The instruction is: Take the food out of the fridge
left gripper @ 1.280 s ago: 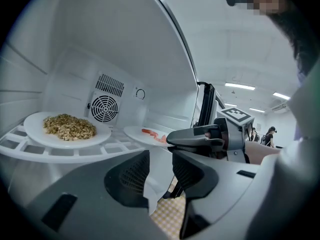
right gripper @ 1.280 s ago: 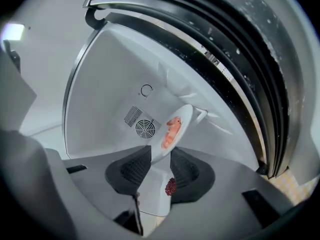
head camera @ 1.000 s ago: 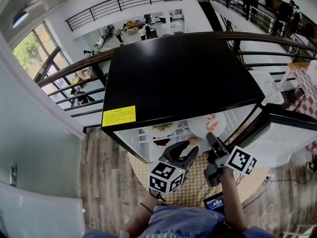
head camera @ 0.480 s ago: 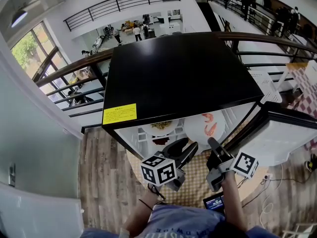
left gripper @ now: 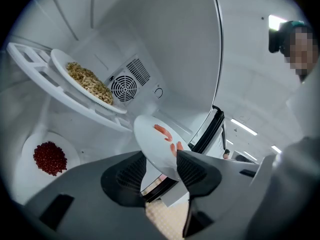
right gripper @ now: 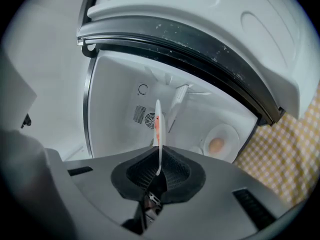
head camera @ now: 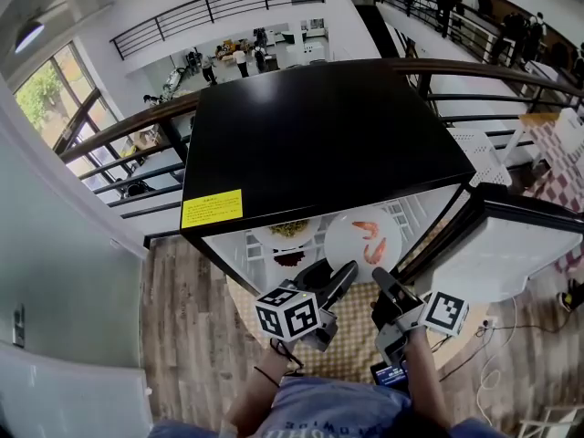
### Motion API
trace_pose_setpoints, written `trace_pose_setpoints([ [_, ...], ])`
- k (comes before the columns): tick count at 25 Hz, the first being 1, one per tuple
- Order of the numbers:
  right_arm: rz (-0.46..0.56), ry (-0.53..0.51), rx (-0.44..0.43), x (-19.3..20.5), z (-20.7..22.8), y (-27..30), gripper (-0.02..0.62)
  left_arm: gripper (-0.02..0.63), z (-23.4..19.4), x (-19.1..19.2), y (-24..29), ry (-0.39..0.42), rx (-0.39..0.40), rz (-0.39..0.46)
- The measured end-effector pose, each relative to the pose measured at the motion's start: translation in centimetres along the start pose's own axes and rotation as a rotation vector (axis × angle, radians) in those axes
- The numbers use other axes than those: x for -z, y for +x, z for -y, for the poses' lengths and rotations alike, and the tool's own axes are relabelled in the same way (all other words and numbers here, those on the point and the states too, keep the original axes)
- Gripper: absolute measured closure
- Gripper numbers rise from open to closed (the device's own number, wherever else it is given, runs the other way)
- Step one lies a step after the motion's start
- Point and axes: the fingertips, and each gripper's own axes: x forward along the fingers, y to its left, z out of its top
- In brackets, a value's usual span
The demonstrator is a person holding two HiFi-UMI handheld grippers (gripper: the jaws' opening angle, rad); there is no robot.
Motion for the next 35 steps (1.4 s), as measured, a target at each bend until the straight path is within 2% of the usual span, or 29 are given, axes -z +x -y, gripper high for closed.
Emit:
trace_pose_setpoints([
  [6, -0.021, -0.010, -0.008, 0.9, -0.3, -0.7, 0.569, 0.414, 0.5, 0.5, -0.7, 0.047, -0.023, -0.008],
  [13, -0.054, -0.025, -0.073, 2.2, -1.7, -1.0, 0.568, 0.414, 1.4, 0.4, -2.4, 0.096, -0.061, 0.010],
  [28, -0.192, -0.015, -0.101, 5.6, -1.8, -2.3, 0.565, 0.414, 1.9, 2.8, -6.0, 0.073, -0.184, 0.053],
  [35, -0.294, -0.016, -0.129, 7.3, -1.9, -3.5, 0.563, 0.414, 2.8, 4.7, -8.0, 0.044, -0.274, 0.095],
])
